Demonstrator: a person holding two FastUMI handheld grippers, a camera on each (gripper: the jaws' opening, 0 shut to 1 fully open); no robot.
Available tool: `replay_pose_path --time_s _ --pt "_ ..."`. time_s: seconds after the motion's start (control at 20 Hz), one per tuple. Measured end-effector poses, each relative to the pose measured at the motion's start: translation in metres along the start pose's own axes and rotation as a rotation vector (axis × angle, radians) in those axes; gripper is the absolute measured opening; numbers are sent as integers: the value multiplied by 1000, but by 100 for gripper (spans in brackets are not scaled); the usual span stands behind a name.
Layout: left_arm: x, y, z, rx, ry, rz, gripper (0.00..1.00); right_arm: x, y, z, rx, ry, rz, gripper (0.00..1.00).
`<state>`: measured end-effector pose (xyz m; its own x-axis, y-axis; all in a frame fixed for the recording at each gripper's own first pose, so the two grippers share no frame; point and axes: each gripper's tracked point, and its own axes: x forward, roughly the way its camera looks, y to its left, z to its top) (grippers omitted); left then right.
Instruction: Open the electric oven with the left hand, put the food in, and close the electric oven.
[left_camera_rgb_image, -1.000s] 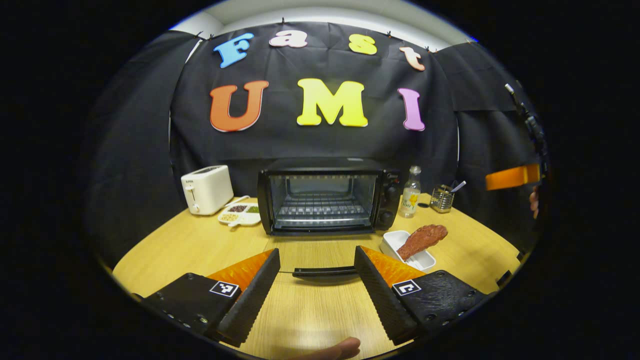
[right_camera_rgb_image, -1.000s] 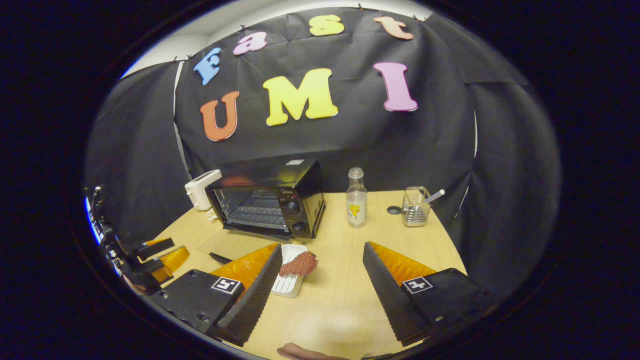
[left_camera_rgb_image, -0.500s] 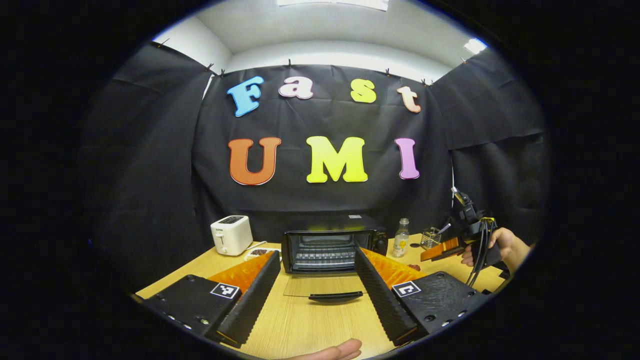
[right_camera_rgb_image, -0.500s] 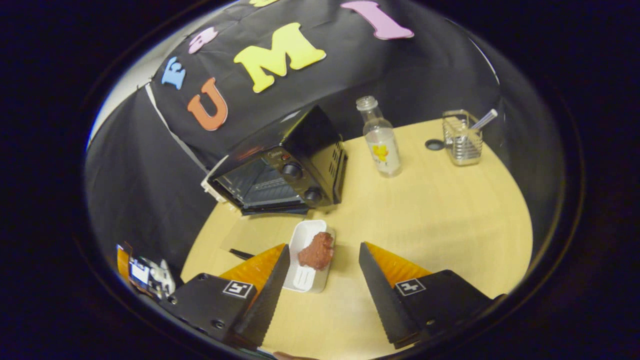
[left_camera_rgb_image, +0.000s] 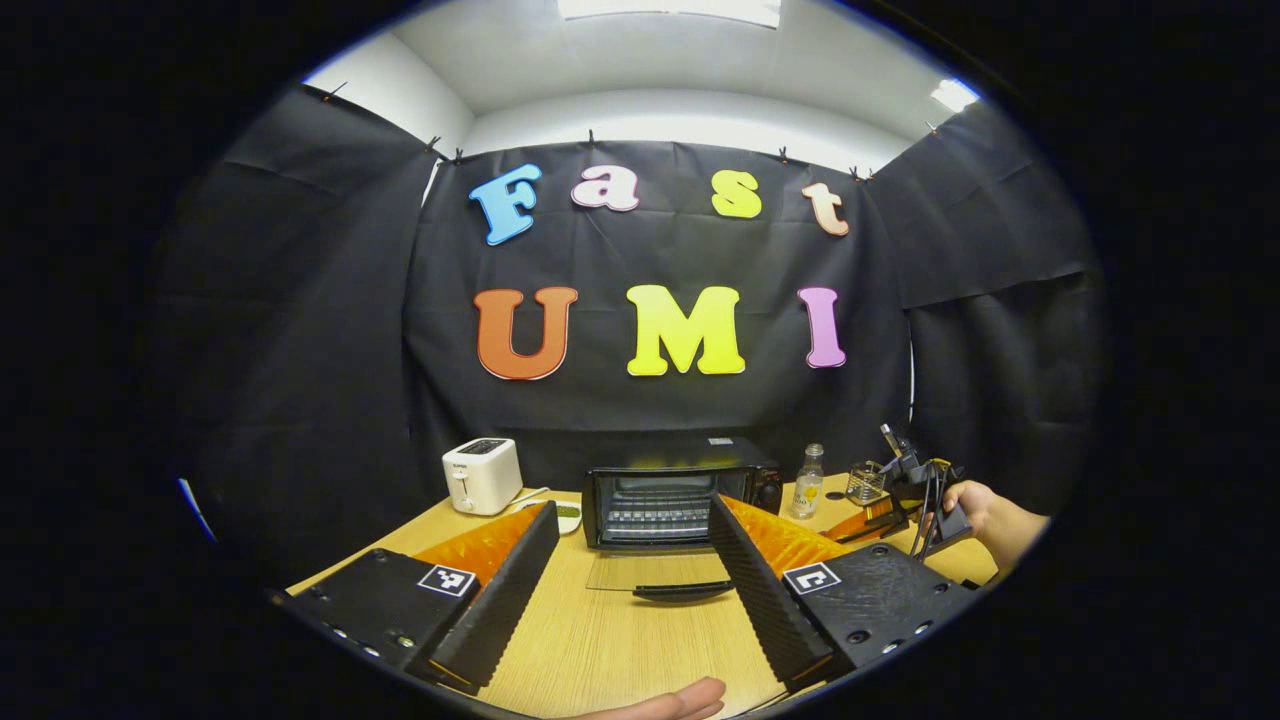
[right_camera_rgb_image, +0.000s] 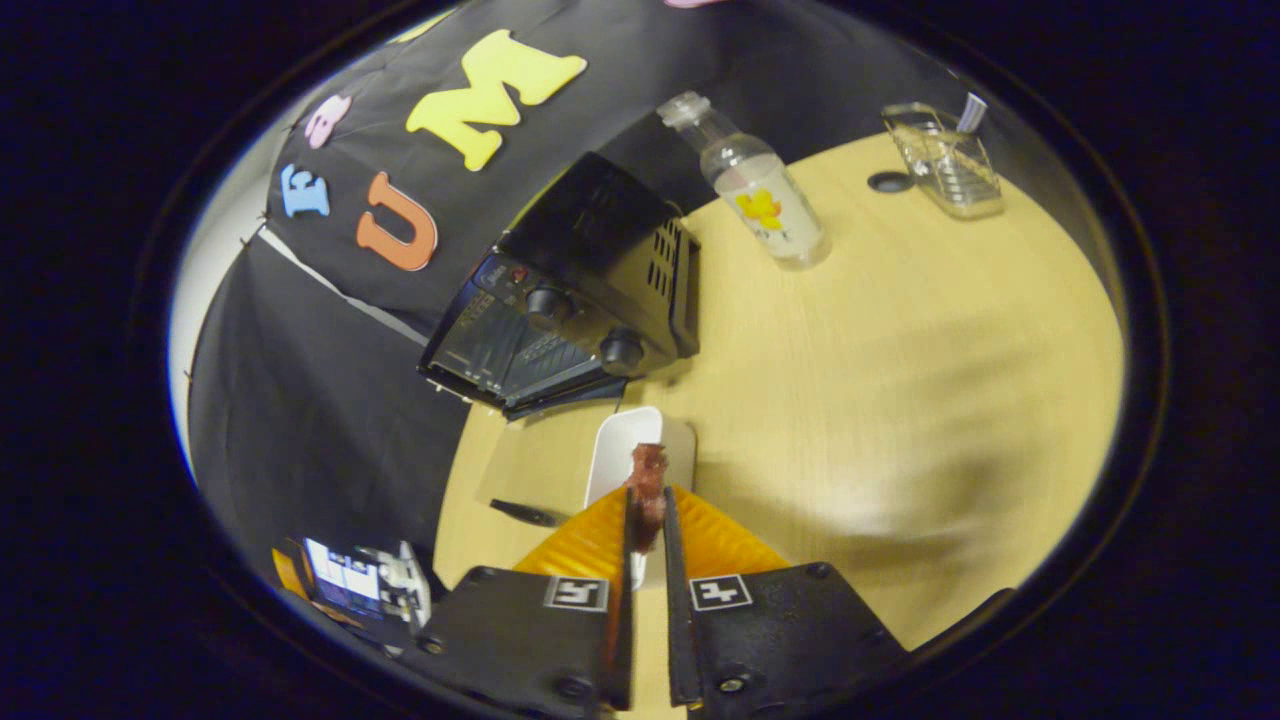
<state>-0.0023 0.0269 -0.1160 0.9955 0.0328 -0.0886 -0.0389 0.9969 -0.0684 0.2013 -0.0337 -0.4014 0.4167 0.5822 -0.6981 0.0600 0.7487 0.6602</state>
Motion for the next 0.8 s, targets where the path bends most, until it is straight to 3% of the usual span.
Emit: replay_pose_path --time_s 0.05,0.15,0.6,0.8 --pt "0 0 -2 -4 2 0 96 -1 2 -8 -18 2 0 11" --pt "-3 1 -1 -6 5 -4 96 -8 5 -13 -59 -1 -18 8" --pt "-15 7 2 -8 -9 -12 96 -55 50 -19 -485 -166 -249 8" --pt "-23 17 1 -15 -9 3 96 -68 79 -11 -531 -284 -305 8"
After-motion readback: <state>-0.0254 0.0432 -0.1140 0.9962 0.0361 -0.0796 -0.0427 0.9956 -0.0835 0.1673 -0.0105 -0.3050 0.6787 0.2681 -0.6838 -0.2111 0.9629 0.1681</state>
